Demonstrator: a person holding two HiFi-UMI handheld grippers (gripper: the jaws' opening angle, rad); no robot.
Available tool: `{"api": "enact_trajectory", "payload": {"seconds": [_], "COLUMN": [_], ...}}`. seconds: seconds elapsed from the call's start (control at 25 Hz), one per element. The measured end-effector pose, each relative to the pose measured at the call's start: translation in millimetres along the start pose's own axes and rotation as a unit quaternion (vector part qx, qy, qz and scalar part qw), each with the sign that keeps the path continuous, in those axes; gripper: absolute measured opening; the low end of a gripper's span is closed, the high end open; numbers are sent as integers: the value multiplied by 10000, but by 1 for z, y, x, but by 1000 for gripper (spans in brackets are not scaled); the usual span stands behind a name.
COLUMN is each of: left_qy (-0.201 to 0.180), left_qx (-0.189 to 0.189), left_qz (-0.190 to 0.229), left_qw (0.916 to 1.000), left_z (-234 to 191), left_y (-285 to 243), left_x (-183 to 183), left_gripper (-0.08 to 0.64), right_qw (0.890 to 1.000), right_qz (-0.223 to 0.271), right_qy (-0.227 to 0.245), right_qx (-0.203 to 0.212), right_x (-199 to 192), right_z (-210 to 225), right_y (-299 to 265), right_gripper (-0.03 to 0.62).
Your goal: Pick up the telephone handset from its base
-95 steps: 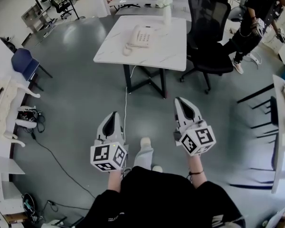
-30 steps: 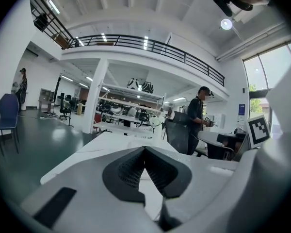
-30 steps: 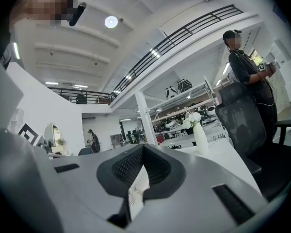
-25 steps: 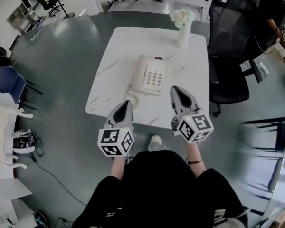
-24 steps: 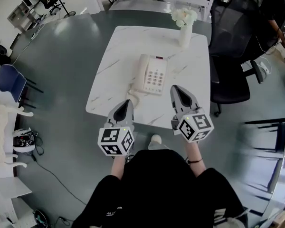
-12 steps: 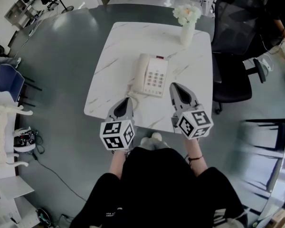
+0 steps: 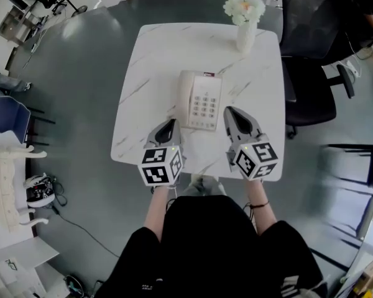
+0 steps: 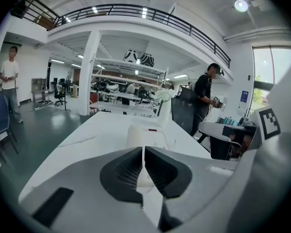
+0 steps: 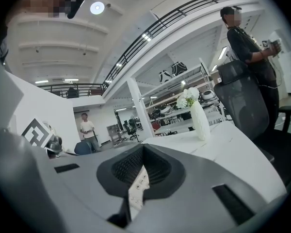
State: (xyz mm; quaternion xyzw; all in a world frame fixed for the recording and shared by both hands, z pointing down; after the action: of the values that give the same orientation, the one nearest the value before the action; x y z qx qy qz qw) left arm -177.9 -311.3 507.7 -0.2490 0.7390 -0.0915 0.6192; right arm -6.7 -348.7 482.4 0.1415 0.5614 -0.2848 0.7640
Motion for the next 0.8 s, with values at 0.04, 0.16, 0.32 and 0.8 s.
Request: {"api": "enact_trajectory", "payload": {"seconds": [0.04,0.16,0.32,0.8], "left_qy": [-8,-48,-2,67], "left_qx": [15,-7,-62,-188], "left_qz": [-14,-90,-253,-847], "left_qw": [10000,9999,9997,9962], "left_z": [-3,-8,-13,-11], "left_y": [-6,-27,-51,-107], "left_x": [0,0,0,-11], "left_gripper": [2,19,92,275], "right_qw": [10000,9999,9998,9990], "right_qz": [-23,-92,-156,-291], "right_qy": [7,56,-15,-230], "right_qx": [-14,-74,-139,-266], "right_x": [-2,-6,-13,-29], "right_z": [2,10,19,35], "right_y": [-4,-15,-26,-37], "right_gripper": [-9,-9,-9,-9]}}
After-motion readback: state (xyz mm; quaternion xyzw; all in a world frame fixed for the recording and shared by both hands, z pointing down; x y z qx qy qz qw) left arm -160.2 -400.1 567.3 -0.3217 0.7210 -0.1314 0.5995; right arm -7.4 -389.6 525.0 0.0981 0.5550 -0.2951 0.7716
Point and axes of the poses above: the fingertips, and each gripper's own axes: y backward along the fingers, z to its right, x out of its top, the point moved 2 cm from there along y, backward along the fingers, and after that the axes turned 4 degrees about z, right-handed, at the moved point
